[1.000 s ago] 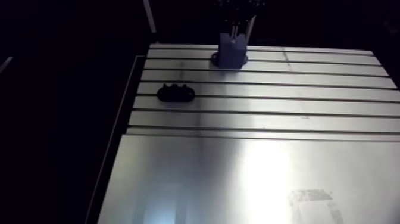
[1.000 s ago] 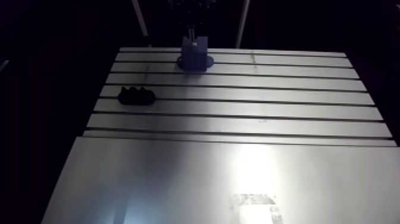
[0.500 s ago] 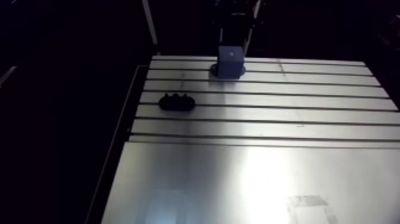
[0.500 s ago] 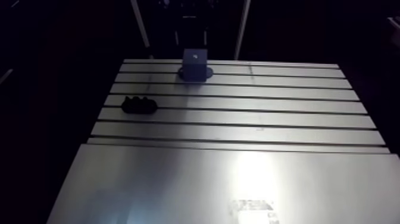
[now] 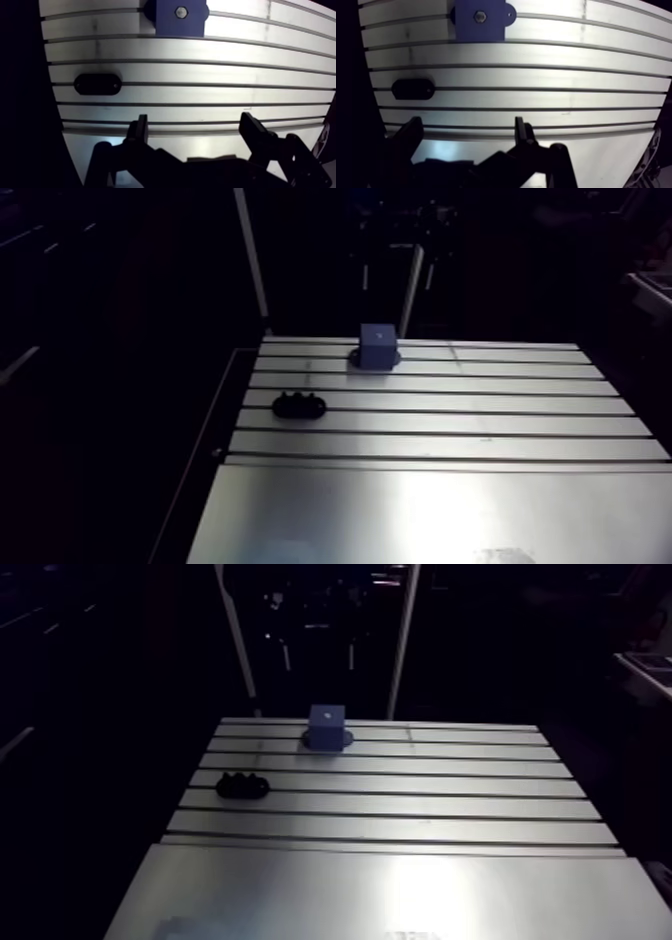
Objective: Pick up the M10 bolt and insert it into the hex recess until seated.
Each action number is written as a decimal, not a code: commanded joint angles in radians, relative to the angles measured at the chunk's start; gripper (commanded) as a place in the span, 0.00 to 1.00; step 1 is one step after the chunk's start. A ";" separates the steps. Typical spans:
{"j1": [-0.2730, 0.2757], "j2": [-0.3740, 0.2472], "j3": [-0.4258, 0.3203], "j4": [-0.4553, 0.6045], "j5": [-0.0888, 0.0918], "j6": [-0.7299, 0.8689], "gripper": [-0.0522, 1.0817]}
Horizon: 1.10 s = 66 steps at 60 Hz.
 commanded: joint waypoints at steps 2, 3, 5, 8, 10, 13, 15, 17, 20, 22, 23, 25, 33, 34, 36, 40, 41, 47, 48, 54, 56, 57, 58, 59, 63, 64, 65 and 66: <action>-0.006 -0.208 0.028 0.132 -0.001 -0.067 0.05; -0.006 -0.208 0.028 0.132 -0.001 -0.067 0.05; -0.006 -0.226 0.030 0.134 -0.003 -0.067 0.05; -0.016 -0.253 0.030 0.136 -0.003 -0.068 0.05; -0.026 -0.262 0.029 0.137 -0.001 -0.067 0.05; -0.042 -0.272 0.026 0.142 -0.002 -0.067 0.05; -0.047 -0.272 0.020 0.146 -0.002 -0.067 0.05; -0.050 -0.274 0.016 0.152 -0.002 -0.067 0.05; -0.051 -0.275 0.012 0.155 -0.002 -0.067 0.05; -0.052 -0.279 0.009 0.156 -0.003 -0.067 0.05; -0.052 -0.285 0.003 0.159 -0.003 -0.068 0.05; -0.052 -0.293 -0.004 0.160 -0.003 -0.067 0.05; -0.051 -0.308 -0.024 0.170 -0.006 -0.066 0.05; -0.051 -0.308 -0.020 0.169 -0.006 -0.066 0.05; -0.051 -0.307 -0.014 0.168 -0.006 -0.066 0.05; -0.052 -0.306 -0.004 0.168 -0.005 -0.066 0.05; -0.052 -0.306 -0.001 0.168 -0.006 -0.066 0.05; -0.054 -0.311 0.005 0.170 -0.006 -0.066 0.05; -0.054 -0.311 0.005 0.170 -0.006 -0.066 0.05; -0.055 -0.322 0.022 0.167 -0.009 -0.065 0.05; -0.055 -0.327 0.028 0.167 -0.008 -0.066 0.05; -0.055 -0.327 0.028 0.167 -0.008 -0.066 0.05; -0.055 -0.328 0.031 0.167 -0.008 -0.064 0.05; -0.055 -0.328 0.031 0.167 -0.008 -0.064 0.05; -0.057 -0.328 0.041 0.165 -0.011 -0.066 0.05; -0.057 -0.328 0.042 0.165 -0.011 -0.066 0.05; -0.057 -0.328 0.042 0.165 -0.011 -0.066 0.05; -0.057 -0.328 0.040 0.164 -0.011 -0.066 0.05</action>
